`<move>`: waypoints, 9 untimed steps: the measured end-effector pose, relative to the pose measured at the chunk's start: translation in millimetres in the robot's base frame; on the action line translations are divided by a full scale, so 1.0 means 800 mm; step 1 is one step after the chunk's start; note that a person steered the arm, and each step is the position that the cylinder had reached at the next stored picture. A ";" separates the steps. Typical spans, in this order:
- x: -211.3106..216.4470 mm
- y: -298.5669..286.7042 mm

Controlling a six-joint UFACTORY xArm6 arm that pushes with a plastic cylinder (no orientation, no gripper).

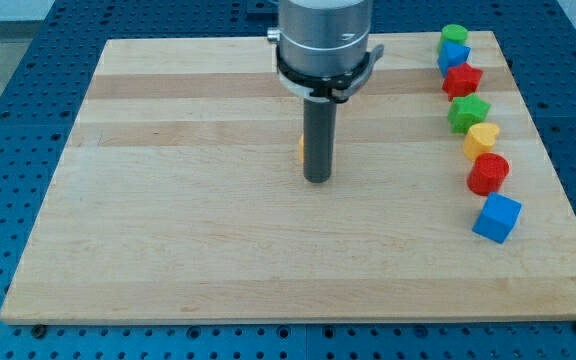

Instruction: Push the blue cube towards the yellow hexagon

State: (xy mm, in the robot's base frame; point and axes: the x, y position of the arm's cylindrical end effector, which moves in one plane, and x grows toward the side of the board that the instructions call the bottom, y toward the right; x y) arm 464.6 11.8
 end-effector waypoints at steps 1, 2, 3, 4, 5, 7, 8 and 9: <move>0.059 -0.001; 0.112 0.018; 0.142 0.068; 0.143 0.136; 0.140 0.202; 0.122 0.273; 0.081 0.263; 0.059 0.240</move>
State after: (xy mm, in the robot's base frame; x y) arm 511.4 204.0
